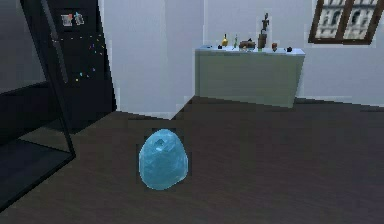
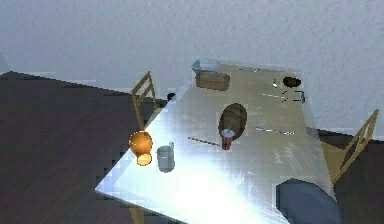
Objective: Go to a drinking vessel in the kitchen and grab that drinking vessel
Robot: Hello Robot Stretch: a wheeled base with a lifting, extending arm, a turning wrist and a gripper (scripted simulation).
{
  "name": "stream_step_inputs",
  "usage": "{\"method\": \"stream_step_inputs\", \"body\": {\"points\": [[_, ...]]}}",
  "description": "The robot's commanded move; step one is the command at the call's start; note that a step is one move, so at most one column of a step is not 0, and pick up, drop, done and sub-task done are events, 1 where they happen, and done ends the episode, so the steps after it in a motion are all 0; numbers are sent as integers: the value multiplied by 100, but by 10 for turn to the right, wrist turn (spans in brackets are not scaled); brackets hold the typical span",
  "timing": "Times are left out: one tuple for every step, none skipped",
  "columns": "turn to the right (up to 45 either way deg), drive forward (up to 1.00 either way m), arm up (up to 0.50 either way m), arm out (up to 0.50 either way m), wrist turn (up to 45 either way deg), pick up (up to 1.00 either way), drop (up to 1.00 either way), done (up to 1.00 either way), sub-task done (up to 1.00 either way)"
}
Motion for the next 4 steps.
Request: {"method": "stream_step_inputs", "body": {"points": [[0, 0, 26, 0, 0, 0, 0, 0, 0], [0, 0, 0, 32, 0, 0, 0, 0, 0], [0, 0, 0, 0, 450, 0, 0, 0, 0], [0, 0, 0, 0, 450, 0, 0, 0, 0]]}}
